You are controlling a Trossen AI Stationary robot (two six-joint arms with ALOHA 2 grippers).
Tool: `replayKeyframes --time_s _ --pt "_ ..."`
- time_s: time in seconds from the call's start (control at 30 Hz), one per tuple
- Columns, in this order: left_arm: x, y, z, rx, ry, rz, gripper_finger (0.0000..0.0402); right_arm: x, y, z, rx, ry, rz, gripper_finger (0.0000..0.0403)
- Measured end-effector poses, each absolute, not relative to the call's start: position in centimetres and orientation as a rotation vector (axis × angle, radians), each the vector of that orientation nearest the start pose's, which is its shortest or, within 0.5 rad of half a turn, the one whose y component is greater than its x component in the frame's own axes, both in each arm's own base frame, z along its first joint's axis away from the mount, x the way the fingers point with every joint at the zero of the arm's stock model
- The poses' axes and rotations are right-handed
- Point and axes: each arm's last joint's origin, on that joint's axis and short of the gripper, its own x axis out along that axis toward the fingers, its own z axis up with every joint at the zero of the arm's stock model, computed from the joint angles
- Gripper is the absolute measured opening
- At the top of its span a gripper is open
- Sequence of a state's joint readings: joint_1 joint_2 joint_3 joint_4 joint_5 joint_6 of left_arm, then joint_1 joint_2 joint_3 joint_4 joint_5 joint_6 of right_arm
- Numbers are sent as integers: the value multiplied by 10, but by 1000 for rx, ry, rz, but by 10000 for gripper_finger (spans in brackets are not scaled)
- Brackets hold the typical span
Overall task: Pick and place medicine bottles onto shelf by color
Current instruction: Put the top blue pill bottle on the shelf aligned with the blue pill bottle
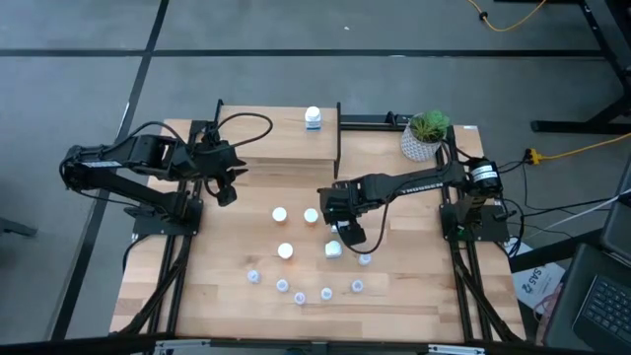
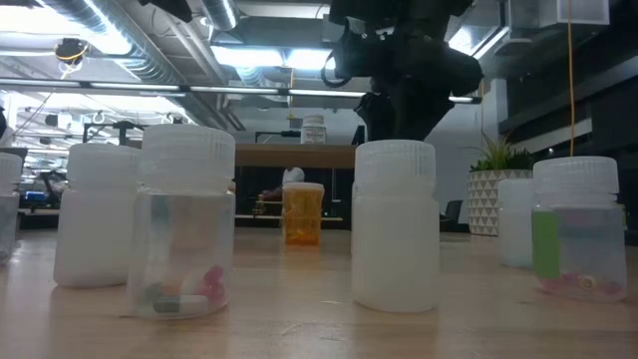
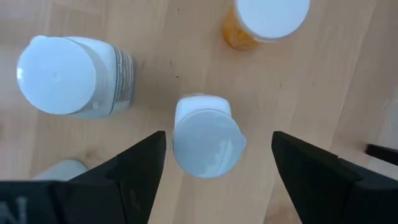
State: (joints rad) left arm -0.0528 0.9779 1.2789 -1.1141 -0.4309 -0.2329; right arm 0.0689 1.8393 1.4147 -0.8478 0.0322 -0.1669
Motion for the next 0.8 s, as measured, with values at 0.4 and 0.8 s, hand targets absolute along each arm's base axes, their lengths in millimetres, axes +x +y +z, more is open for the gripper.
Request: replayKeyframes --time_s 0.4,0.8 --pt "154 4 384 -23 746 446 73 366 24 219 -208 1266 137 295" --pt "154 4 384 -23 746 446 73 368 25 220 -204 1240 132 295"
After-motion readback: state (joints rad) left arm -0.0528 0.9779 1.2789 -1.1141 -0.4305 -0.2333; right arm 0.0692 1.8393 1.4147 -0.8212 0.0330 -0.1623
